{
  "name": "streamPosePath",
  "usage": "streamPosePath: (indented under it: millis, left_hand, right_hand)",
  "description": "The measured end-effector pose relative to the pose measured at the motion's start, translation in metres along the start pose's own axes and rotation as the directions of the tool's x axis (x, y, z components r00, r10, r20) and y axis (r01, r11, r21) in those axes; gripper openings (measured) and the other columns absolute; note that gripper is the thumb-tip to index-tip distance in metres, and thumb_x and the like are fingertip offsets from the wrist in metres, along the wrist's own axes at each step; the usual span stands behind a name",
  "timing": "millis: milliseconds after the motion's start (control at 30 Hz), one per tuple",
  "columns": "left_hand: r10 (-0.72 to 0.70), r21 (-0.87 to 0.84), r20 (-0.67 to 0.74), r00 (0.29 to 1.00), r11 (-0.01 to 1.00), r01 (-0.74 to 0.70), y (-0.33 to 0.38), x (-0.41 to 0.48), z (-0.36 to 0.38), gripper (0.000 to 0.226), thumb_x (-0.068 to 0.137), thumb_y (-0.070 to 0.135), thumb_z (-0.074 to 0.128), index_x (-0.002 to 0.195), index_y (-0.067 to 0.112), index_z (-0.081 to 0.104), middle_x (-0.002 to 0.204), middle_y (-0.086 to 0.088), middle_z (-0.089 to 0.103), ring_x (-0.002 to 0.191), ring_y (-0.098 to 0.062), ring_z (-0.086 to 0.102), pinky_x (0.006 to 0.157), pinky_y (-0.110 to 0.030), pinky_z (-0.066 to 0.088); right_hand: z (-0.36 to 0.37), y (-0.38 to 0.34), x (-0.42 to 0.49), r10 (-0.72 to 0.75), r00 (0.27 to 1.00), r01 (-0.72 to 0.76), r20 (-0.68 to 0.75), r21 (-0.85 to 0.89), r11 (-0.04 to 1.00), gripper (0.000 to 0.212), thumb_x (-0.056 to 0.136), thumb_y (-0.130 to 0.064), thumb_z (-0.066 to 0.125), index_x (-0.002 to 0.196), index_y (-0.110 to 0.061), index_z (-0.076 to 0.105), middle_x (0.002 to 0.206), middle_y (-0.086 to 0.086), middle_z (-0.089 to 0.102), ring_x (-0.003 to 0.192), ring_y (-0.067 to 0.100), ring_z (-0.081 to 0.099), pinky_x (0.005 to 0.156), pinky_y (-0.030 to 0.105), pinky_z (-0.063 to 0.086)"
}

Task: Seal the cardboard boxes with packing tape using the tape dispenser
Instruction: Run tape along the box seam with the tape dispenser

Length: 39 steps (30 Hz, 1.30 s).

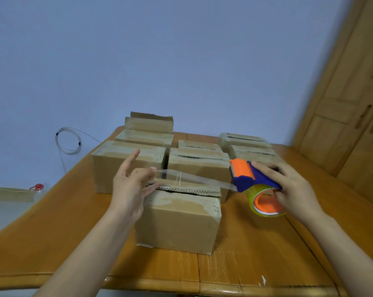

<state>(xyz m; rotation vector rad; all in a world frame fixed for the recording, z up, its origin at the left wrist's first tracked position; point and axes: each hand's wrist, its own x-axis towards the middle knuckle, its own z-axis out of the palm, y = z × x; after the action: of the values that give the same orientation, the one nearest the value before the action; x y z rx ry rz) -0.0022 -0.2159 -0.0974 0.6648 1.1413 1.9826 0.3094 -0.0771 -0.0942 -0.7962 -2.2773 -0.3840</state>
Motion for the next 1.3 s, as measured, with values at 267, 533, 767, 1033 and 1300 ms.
streamPosePath:
  millis: [267, 533, 767, 1033, 1300]
  left_hand:
    - [0.060, -0.019, -0.068, 0.996, 0.998, -0.061, -0.004, 0.001, 0.004, 0.058, 0.085, -0.002, 0.066, 0.131, 0.029, 0.050, 0.055, 0.005, 0.048, 0.070, -0.007, 0.063, 0.082, -0.041, 0.057]
    - [0.134, 0.043, -0.133, 0.982, 0.991, -0.129, -0.011, 0.001, 0.011, 0.061, 0.087, -0.006, 0.063, 0.136, 0.029, 0.050, 0.069, 0.003, 0.040, 0.075, -0.007, 0.059, 0.083, -0.037, 0.058]
    - [0.137, 0.035, -0.179, 0.974, 0.991, -0.133, -0.013, 0.005, 0.014, 0.054, 0.089, -0.003, 0.062, 0.131, 0.029, 0.055, 0.076, 0.003, 0.040, 0.089, -0.016, 0.062, 0.086, -0.047, 0.057]
    - [0.095, -0.002, -0.214, 0.972, 0.995, -0.098, -0.014, 0.008, 0.011, 0.047, 0.091, -0.001, 0.060, 0.129, 0.026, 0.057, 0.074, 0.003, 0.041, 0.079, -0.011, 0.055, 0.078, -0.042, 0.060]
    - [0.026, -0.069, -0.201, 0.979, 0.997, -0.041, -0.011, 0.009, 0.007, 0.045, 0.091, 0.000, 0.060, 0.131, 0.020, 0.055, 0.068, 0.003, 0.045, 0.072, -0.009, 0.056, 0.071, -0.042, 0.060]
  right_hand:
    - [0.014, -0.003, -0.002, 0.017, 0.998, -0.017, -0.061, 0.002, 1.000, 0.087, 0.059, 0.024, 0.067, 0.133, -0.020, 0.055, 0.109, 0.010, 0.062, 0.097, 0.026, 0.053, 0.066, 0.030, 0.043]
    - [0.019, -0.007, -0.002, 0.019, 0.999, -0.019, -0.050, 0.000, 1.000, 0.083, 0.059, 0.023, 0.069, 0.132, -0.015, 0.057, 0.111, 0.013, 0.063, 0.098, 0.035, 0.058, 0.066, 0.038, 0.051]
    - [0.022, -0.012, -0.004, 0.042, 0.997, -0.042, -0.061, 0.008, 0.999, 0.088, 0.058, 0.023, 0.072, 0.133, -0.019, 0.053, 0.109, 0.012, 0.062, 0.100, 0.020, 0.047, 0.065, 0.029, 0.043]
    - [0.025, -0.021, -0.006, 0.068, 0.996, -0.068, -0.058, 0.004, 0.998, 0.090, 0.056, 0.022, 0.074, 0.133, -0.019, 0.052, 0.106, 0.013, 0.062, 0.097, 0.019, 0.045, 0.065, 0.028, 0.042]
    - [0.032, -0.024, -0.011, 0.051, 0.998, -0.051, -0.027, 0.019, 0.999, 0.094, 0.057, 0.018, 0.077, 0.135, -0.024, 0.045, 0.108, 0.013, 0.062, 0.098, 0.019, 0.046, 0.064, 0.030, 0.046]
